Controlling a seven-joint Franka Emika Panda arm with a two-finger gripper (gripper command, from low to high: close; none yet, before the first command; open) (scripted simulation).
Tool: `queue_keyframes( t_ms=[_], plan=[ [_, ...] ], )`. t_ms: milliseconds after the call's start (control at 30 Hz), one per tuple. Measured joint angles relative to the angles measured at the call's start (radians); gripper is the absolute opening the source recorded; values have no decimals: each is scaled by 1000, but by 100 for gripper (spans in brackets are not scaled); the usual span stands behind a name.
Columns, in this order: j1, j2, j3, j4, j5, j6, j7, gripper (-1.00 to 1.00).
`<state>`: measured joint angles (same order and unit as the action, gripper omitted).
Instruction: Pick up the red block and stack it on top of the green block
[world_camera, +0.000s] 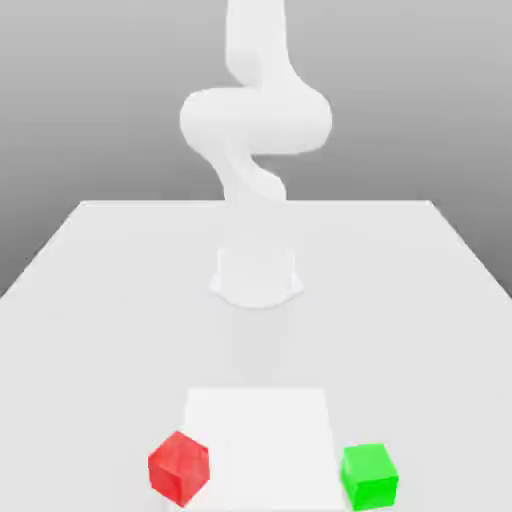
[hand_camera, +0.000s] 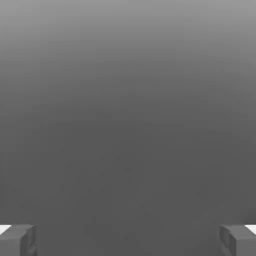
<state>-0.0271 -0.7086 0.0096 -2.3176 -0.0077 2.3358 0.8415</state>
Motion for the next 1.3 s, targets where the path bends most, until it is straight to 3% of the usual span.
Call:
queue_keyframes(
  t_ms=[533,800,967,1000,1200,1300],
  plan=[
    [-130,587,13,-112,-45,227,264,0],
    [-167,875,-2,-168,-4,342,349,0],
    [-172,1056,-3,-151,1,481,358,0],
    [-171,1080,-3,-147,0,501,359,-100],
    [-172,1093,-3,-146,-2,513,361,-100],
    [-173,1027,-1,-156,1,457,359,-100]
  ],
)
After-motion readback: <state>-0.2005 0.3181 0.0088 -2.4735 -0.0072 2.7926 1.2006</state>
